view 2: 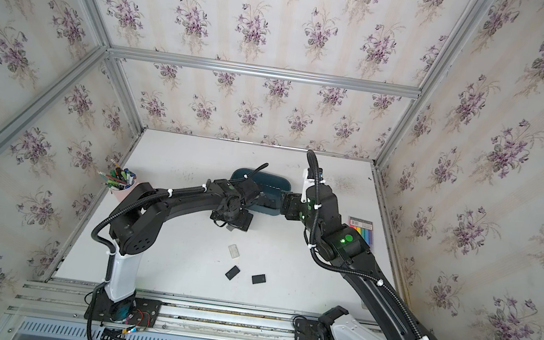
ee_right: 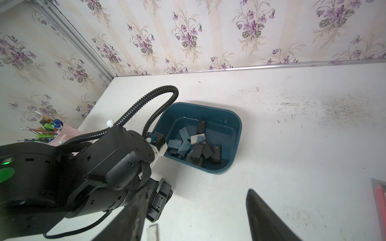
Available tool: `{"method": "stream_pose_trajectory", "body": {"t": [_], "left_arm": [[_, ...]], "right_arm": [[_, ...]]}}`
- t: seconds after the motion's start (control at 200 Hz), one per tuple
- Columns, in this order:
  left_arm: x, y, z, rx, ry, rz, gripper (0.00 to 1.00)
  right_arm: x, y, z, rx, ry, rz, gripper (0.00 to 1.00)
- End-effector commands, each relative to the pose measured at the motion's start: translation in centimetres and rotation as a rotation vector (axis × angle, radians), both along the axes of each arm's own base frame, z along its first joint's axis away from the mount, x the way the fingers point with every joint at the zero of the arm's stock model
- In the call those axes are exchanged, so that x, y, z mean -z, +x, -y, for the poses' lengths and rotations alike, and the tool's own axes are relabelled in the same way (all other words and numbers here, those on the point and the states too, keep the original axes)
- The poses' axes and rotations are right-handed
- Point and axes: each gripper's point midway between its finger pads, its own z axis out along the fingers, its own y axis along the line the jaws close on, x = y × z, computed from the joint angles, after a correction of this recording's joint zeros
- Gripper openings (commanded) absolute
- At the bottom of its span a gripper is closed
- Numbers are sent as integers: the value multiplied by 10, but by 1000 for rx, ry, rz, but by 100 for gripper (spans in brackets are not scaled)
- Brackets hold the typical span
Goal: Put the eraser in the storage box
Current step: Pick up the eraser from the center of the board.
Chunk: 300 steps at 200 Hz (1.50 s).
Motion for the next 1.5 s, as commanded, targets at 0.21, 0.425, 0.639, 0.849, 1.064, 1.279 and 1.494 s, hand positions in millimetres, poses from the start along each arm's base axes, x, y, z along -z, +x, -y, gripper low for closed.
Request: {"method": "stream_pose_trajectory", "body": {"t": [0.21, 0.425, 0.639, 0.849, 1.064, 1.279, 1.494], "left_arm": [[13, -1, 4, 108, -3, -47, 76], [19, -4, 4, 113, 12, -77, 74], [29, -13, -1, 101, 21, -111, 58], [35, -21, -9, 82, 40, -127, 56], [33, -27, -20, 73, 75, -135, 45], [33, -35, -35, 59, 124, -138, 43], [31, -38, -38, 54, 123, -137, 37]], "right_arm": [[-2, 1, 1, 15, 3, 1, 73], [-2, 2, 0, 15, 10, -1, 73], [-4, 2, 2, 21, 8, 1, 73], [-5, 3, 2, 25, 4, 2, 73], [-4, 4, 3, 31, -1, -2, 73], [-5, 3, 4, 33, -3, -2, 73], [-5, 3, 3, 31, 2, -4, 73]]}}
